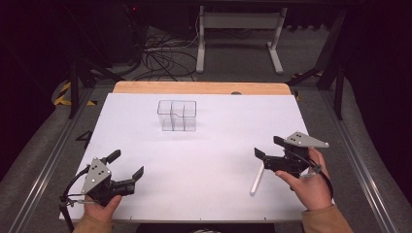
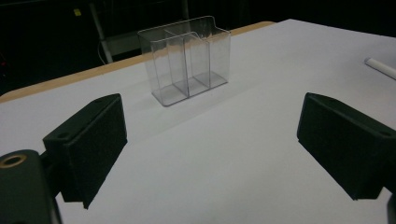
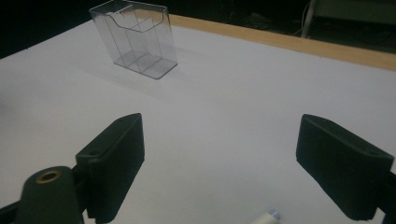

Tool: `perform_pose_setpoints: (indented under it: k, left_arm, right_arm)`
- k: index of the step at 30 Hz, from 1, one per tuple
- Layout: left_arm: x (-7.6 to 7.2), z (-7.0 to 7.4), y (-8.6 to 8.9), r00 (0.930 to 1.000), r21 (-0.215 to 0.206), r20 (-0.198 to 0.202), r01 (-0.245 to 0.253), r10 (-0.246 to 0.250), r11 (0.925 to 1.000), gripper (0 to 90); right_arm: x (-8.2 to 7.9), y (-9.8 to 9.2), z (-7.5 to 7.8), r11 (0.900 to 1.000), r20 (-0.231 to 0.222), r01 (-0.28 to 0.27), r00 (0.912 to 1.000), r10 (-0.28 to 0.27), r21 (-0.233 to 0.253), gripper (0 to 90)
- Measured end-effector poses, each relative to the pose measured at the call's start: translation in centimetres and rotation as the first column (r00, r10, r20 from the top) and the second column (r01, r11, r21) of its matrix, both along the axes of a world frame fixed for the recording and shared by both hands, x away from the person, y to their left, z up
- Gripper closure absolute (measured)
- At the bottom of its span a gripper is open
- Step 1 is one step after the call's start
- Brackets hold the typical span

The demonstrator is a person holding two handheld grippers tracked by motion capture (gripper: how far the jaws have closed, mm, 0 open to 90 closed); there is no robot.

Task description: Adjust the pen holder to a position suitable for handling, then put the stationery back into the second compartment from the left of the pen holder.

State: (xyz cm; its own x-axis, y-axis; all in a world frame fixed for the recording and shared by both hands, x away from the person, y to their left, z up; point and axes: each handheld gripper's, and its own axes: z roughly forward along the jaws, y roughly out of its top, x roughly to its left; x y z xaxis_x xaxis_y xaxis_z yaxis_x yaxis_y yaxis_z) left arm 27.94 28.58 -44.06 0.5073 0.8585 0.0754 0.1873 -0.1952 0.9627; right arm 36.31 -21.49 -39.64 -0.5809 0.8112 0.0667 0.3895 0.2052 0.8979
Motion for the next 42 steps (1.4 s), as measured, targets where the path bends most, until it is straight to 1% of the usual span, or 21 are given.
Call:
perform_pose_setpoints:
  k: [3,5,6,9,12,17,22,24,27,28,29,30,31,32,33,34,36,37,39,40,42]
  left_arm:
    - [0.0,0.0,0.0,1.0000,0.003,0.000,-0.003,0.003,1.0000,9.1]
    - [0.0,0.0,0.0,1.0000,-0.001,0.001,-0.004,0.004,1.0000,9.1]
    - [0.0,0.0,0.0,1.0000,0.001,0.001,-0.004,0.004,1.0000,9.2]
    - [0.1,0.0,0.0,1.0000,0.001,0.000,-0.003,0.003,1.0000,9.2]
    - [0.0,0.0,0.0,1.0000,0.001,0.001,-0.004,0.004,1.0000,9.2]
    - [0.1,0.0,0.1,1.0000,-0.001,-0.001,-0.007,0.007,1.0000,9.3]
    - [0.1,0.0,0.1,1.0000,-0.002,-0.002,-0.008,0.008,1.0000,9.4]
    - [0.1,0.0,0.1,1.0000,-0.001,-0.002,-0.008,0.008,1.0000,9.4]
    - [0.1,-0.1,0.1,1.0000,-0.001,-0.001,-0.010,0.010,1.0000,9.4]
    - [0.1,-0.1,0.1,0.9999,0.000,-0.002,-0.011,0.011,0.9999,9.4]
    - [0.1,-0.1,0.1,0.9999,0.000,-0.002,-0.011,0.011,0.9999,9.4]
    - [0.1,-0.1,0.1,0.9999,-0.001,-0.002,-0.011,0.011,0.9999,9.5]
    - [0.1,-0.1,0.1,0.9999,-0.001,-0.002,-0.011,0.011,0.9999,9.5]
    - [0.1,-0.1,0.1,0.9999,0.000,-0.003,-0.010,0.010,1.0000,9.5]
    - [0.2,-0.1,0.1,0.9999,0.005,-0.007,-0.011,0.011,0.9999,9.5]
    - [0.2,-0.1,0.1,0.9999,0.004,-0.007,-0.010,0.010,0.9999,9.5]
    - [0.2,-0.1,0.1,0.9999,0.004,-0.006,-0.010,0.010,0.9999,9.5]
    - [0.2,-0.1,0.1,0.9999,0.005,-0.007,-0.010,0.010,0.9999,9.5]
    - [0.2,-0.1,0.1,0.9999,0.005,-0.007,-0.010,0.010,0.9999,9.5]
    - [0.2,-0.1,0.1,0.9999,0.006,-0.006,-0.010,0.010,0.9999,9.5]
    - [0.1,-0.1,0.1,0.9999,0.006,-0.007,-0.010,0.010,0.9999,9.5]
  right_arm:
    - [0.2,0.0,0.1,1.000,-0.037,0.018,0.9991,-0.018,0.000,13.4]
    - [0.2,0.0,0.1,0.999,-0.106,0.045,0.9935,-0.043,0.010,13.4]
    - [0.3,0.1,0.1,0.999,-0.125,0.051,0.9909,-0.050,0.003,13.4]
    - [0.3,0.3,0.2,0.998,-0.155,0.068,0.9856,-0.068,-0.004,11.5]
    - [0.3,0.5,0.2,0.996,-0.203,0.094,0.9748,-0.092,-0.002,10.9]
    - [0.5,0.7,0.3,0.991,-0.254,0.134,0.9582,-0.132,-0.011,10.2]
    - [0.6,0.8,0.3,0.982,-0.313,0.186,0.9320,-0.182,-0.017,12.1]
    - [0.7,0.8,0.3,0.976,-0.344,0.214,0.9148,-0.211,-0.031,14.2]
    - [0.9,0.9,0.2,0.965,-0.399,0.261,0.8818,-0.251,-0.030,15.8]
    - [1.0,0.9,0.2,0.962,-0.410,0.269,0.8745,-0.259,-0.034,16.8]
    - [1.0,0.9,0.2,0.958,-0.424,0.283,0.8636,-0.273,-0.040,18.1]
    - [1.2,1.0,0.2,0.949,-0.460,0.310,0.8372,-0.296,-0.046,19.3]
    - [1.2,1.0,0.2,0.949,-0.460,0.310,0.8372,-0.296,-0.046,19.3]
    - [1.3,1.0,0.2,0.945,-0.480,0.322,0.8211,-0.309,-0.056,21.0]
    - [1.3,1.0,0.2,0.945,-0.480,0.322,0.8211,-0.309,-0.056,21.0]
    - [1.4,1.0,0.2,0.944,-0.487,0.323,0.8148,-0.314,-0.068,22.0]
    - [1.6,1.1,0.2,0.942,-0.513,0.326,0.7964,-0.321,-0.083,24.8]
    - [1.7,1.2,0.2,0.939,-0.529,0.331,0.7824,-0.328,-0.093,25.7]
    - [1.9,1.3,0.2,0.935,-0.551,0.338,0.7625,-0.340,-0.108,25.9]
    - [2.0,1.4,0.1,0.930,-0.562,0.346,0.7480,-0.353,-0.123,26.4]
    - [2.2,1.6,0.0,0.925,-0.573,0.355,0.7326,-0.367,-0.138,26.7]
